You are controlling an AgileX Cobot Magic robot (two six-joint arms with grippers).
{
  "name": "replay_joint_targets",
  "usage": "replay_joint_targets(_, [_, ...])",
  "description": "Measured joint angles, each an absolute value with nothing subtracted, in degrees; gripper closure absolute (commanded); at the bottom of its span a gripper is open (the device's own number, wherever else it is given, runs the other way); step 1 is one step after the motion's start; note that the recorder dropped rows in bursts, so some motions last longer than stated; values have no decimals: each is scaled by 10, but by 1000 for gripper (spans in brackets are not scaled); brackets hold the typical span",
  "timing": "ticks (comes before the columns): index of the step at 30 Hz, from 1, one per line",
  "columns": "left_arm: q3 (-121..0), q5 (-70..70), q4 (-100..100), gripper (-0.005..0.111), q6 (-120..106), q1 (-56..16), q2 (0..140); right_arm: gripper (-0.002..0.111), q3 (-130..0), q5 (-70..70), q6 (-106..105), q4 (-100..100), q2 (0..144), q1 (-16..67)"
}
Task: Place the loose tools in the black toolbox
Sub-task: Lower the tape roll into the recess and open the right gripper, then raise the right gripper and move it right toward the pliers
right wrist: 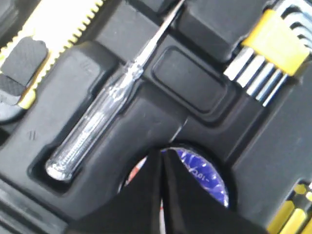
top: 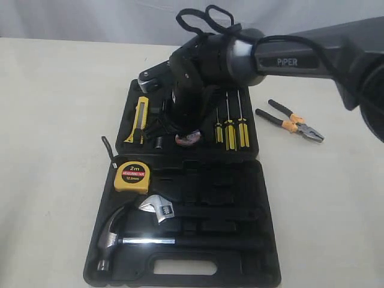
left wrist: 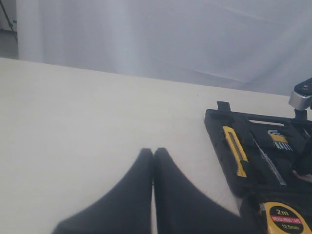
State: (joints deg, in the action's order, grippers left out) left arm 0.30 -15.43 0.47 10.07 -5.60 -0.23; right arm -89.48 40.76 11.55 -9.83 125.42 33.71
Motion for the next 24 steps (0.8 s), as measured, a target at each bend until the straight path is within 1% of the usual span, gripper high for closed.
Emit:
replay_joint_targets(5, [3,-154,5,107,101,-56,-2,109,-894,409,116,-98,1243,337])
replay_joint_targets(9, [3,-154,5,107,101,-56,-2,109,-893,446,105,-96,1206,337])
replay_joint_targets(16, [3,-154,5,107,101,-56,-2,109,-878,448,103,-96,1237,337])
replay_joint_targets(24, [3,-154,5,107,101,-56,-2,109,-879,441,103,-96,1239,337])
